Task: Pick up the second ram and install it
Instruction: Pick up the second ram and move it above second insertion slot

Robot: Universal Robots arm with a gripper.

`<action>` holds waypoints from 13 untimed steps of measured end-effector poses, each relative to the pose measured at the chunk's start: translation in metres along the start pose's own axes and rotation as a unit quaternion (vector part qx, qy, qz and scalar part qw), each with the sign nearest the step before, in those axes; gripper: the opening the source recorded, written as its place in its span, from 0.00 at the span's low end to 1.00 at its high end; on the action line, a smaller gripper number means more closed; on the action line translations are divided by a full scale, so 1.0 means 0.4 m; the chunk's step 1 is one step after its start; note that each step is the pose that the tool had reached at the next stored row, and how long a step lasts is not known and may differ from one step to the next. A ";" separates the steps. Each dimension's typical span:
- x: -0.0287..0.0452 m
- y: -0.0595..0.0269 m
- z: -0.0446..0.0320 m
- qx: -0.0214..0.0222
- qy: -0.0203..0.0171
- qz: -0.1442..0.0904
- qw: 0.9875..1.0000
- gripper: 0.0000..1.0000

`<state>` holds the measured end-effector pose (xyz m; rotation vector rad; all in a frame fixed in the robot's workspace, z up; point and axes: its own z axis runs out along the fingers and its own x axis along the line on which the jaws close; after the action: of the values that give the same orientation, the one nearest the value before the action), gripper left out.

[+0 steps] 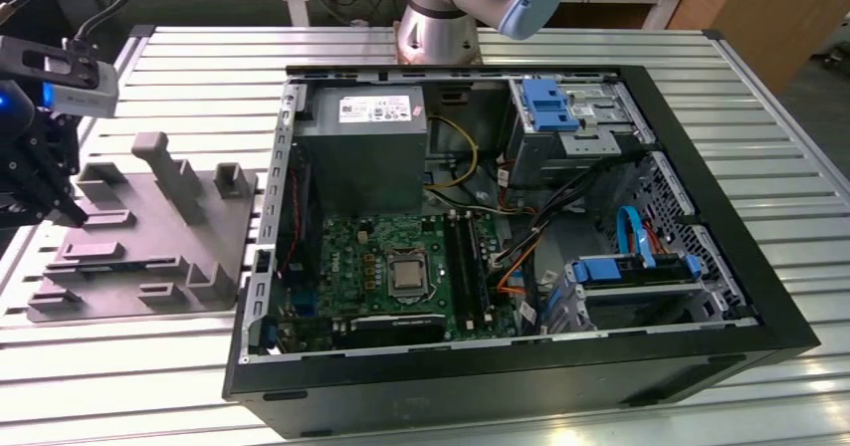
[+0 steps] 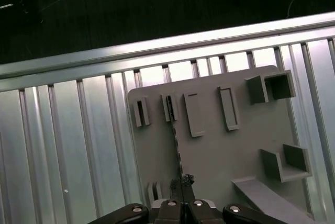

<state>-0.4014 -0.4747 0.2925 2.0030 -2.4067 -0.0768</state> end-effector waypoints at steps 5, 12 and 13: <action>0.000 0.000 0.005 0.000 0.000 -0.004 1.000 0.10; 0.000 -0.001 0.018 -0.001 0.002 -0.048 0.999 0.10; 0.000 -0.001 0.020 -0.001 0.002 -0.056 0.998 0.10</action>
<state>-0.4014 -0.4747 0.2843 2.1340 -2.2881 -0.0754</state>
